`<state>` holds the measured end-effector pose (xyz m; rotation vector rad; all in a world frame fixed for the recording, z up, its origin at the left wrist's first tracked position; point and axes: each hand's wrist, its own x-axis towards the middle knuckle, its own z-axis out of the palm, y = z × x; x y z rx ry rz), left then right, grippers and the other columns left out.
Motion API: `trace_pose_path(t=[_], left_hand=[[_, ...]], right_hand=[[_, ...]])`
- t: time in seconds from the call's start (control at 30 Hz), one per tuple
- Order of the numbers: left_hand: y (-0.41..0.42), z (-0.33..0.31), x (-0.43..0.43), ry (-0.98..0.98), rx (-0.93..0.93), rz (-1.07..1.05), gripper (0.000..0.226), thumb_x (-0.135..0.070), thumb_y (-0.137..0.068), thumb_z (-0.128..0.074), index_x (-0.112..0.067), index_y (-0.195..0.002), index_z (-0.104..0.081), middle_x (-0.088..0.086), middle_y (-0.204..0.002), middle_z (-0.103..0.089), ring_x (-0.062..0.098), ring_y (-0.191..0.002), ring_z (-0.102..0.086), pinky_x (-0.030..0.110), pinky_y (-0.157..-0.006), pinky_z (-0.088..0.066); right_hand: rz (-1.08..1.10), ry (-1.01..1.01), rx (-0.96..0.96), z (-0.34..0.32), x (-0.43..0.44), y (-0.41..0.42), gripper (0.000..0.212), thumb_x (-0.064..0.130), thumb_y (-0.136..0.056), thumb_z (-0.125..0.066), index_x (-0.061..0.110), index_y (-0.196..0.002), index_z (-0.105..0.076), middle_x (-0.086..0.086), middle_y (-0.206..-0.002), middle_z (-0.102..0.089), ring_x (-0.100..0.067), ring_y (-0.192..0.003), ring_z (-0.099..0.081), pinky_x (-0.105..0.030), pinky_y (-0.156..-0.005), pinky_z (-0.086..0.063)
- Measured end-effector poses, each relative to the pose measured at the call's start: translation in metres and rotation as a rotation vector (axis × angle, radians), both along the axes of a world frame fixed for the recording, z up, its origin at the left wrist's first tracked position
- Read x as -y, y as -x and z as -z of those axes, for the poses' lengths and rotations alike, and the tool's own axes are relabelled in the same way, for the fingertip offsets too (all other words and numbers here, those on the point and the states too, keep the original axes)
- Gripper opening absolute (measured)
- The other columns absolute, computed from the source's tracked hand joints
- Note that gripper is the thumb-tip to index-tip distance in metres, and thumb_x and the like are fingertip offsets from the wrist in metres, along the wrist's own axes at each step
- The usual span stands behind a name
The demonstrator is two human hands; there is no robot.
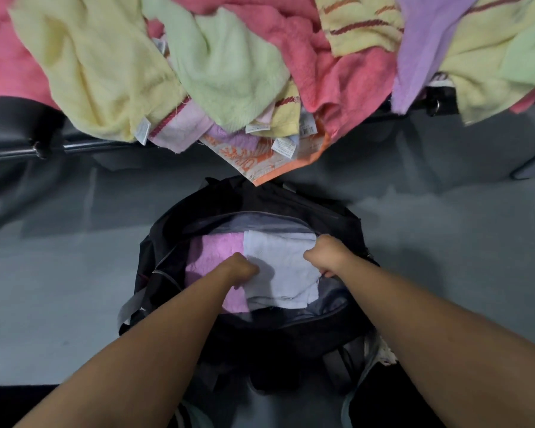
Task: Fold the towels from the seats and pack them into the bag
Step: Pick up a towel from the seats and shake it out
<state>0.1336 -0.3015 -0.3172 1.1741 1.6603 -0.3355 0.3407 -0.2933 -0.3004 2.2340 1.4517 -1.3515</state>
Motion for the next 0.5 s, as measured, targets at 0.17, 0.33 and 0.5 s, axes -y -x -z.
trace_pose_path(t=[0.17, 0.33, 0.5], left_hand=[[0.006, -0.080, -0.033, -0.063, 0.122, 0.147, 0.025, -0.026, -0.102, -0.052, -0.006, -0.115, -0.059, 0.004, -0.103, -0.071, 0.020, -0.094, -0.070, 0.027, -0.070, -0.051], [0.013, -0.198, -0.063, -0.443, 0.204, 0.165, 0.013, -0.014, -0.099, -0.055, -0.008, -0.096, -0.066, 0.012, -0.095, -0.074, 0.022, -0.082, -0.069, 0.034, -0.078, -0.057], [0.035, -0.298, -0.084, -0.742, 0.206, 0.140, 0.010, -0.010, -0.094, -0.057, -0.007, -0.100, -0.064, 0.009, -0.091, -0.076, 0.026, -0.090, -0.073, 0.039, -0.085, -0.058]], right_hand=[[-0.104, 0.034, -0.129, -0.077, -0.028, 0.000, 0.019, 0.023, -0.098, -0.059, 0.004, -0.095, -0.061, -0.020, -0.096, -0.068, -0.026, -0.073, -0.065, -0.036, -0.072, -0.057], [-0.169, -0.141, -0.192, -0.183, -0.052, 0.012, 0.025, 0.023, -0.101, -0.057, 0.001, -0.114, -0.059, -0.020, -0.106, -0.068, -0.028, -0.087, -0.068, -0.039, -0.081, -0.058], [-0.100, -0.367, -0.244, -0.277, -0.073, 0.016, 0.021, 0.015, -0.101, -0.057, -0.004, -0.109, -0.061, -0.020, -0.102, -0.068, -0.028, -0.085, -0.068, -0.035, -0.067, -0.059]])
